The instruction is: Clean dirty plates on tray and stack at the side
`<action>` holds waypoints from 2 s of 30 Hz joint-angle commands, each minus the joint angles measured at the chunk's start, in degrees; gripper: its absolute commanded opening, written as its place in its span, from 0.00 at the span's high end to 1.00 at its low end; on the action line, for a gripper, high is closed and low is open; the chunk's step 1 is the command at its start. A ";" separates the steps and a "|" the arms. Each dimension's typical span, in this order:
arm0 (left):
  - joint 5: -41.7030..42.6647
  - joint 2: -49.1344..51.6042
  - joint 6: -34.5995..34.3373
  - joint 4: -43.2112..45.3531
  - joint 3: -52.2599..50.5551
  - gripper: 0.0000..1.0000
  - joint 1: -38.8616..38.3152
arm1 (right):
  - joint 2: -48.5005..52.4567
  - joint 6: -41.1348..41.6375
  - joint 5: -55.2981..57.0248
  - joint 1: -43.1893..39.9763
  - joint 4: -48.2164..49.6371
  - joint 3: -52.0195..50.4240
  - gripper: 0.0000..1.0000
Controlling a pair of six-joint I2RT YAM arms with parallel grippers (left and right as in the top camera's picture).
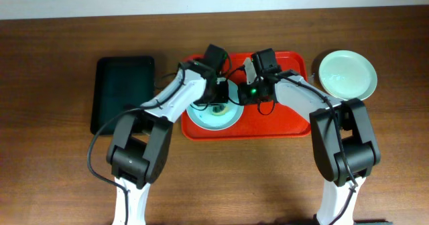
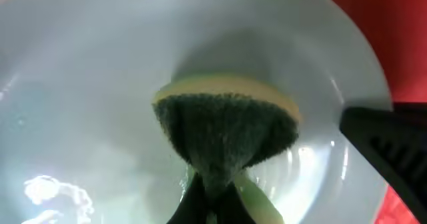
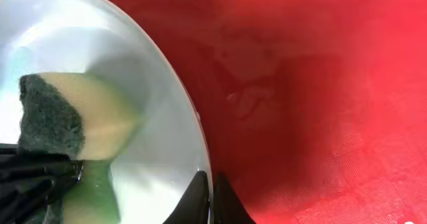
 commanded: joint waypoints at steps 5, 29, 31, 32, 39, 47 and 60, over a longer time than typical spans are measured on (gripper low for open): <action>-36.28 -0.28 1.11 -2.97 -1.20 1.00 0.76 | 1.70 0.04 3.34 0.02 -2.36 -0.44 0.95; -5.11 -7.87 2.21 -11.41 6.60 0.01 34.51 | -4.24 -2.27 4.48 0.13 -5.25 4.04 0.96; -5.14 -9.31 2.19 -15.67 10.64 0.01 34.51 | -7.39 -3.26 11.32 0.15 -9.94 6.78 0.96; -5.14 -10.29 2.21 -16.41 10.95 0.01 34.51 | -9.33 -4.81 16.26 0.22 -13.35 8.90 0.96; -5.16 -10.67 2.19 -16.68 10.91 0.01 34.51 | -16.00 -15.50 63.91 12.66 -24.41 18.03 0.96; -5.16 -10.67 2.19 -16.68 10.91 0.01 34.51 | -15.89 -17.81 49.64 18.64 -20.15 17.53 0.96; -4.31 -10.67 2.16 -13.60 10.91 0.01 34.45 | 6.34 -17.18 -11.06 -6.99 -18.86 17.27 0.96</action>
